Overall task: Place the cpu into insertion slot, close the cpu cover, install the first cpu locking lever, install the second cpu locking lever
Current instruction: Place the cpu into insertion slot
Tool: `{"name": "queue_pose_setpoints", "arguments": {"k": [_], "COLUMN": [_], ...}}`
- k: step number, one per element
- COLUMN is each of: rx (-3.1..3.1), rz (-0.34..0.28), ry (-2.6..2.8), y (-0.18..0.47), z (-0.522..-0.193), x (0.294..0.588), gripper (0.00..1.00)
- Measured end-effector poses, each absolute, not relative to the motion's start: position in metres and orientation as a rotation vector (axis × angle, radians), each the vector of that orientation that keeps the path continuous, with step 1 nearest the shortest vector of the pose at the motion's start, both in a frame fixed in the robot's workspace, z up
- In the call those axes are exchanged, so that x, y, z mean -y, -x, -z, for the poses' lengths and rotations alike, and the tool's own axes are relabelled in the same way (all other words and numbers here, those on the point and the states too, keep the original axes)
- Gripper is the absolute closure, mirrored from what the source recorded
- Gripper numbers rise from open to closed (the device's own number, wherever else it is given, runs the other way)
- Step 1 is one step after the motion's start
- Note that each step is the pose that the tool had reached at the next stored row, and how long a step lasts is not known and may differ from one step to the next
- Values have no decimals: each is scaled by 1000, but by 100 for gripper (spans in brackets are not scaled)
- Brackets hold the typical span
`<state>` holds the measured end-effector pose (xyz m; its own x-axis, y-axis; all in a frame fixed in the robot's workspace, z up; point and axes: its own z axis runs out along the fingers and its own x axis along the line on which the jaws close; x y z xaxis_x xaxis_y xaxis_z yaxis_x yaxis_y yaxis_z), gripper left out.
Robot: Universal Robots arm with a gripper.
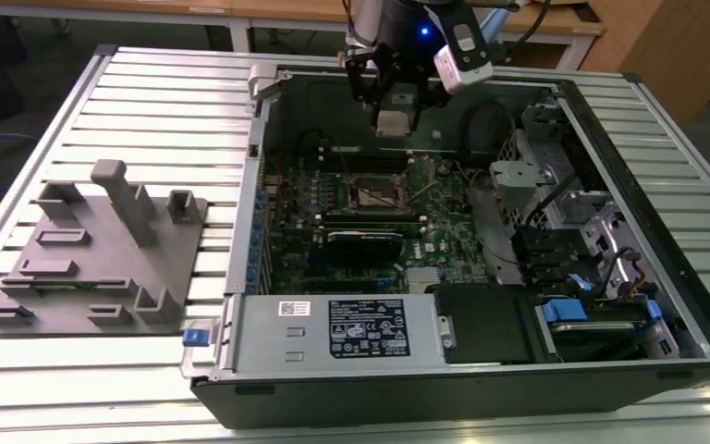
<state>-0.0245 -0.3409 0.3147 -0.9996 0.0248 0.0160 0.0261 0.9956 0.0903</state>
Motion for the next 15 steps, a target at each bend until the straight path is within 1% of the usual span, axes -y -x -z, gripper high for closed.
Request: {"name": "queue_pose_setpoints", "arguments": {"k": [15], "rx": [3124], "rz": [142], "ry": [40], "y": [25], "z": [-308], "x": [341], "gripper": [46]}}
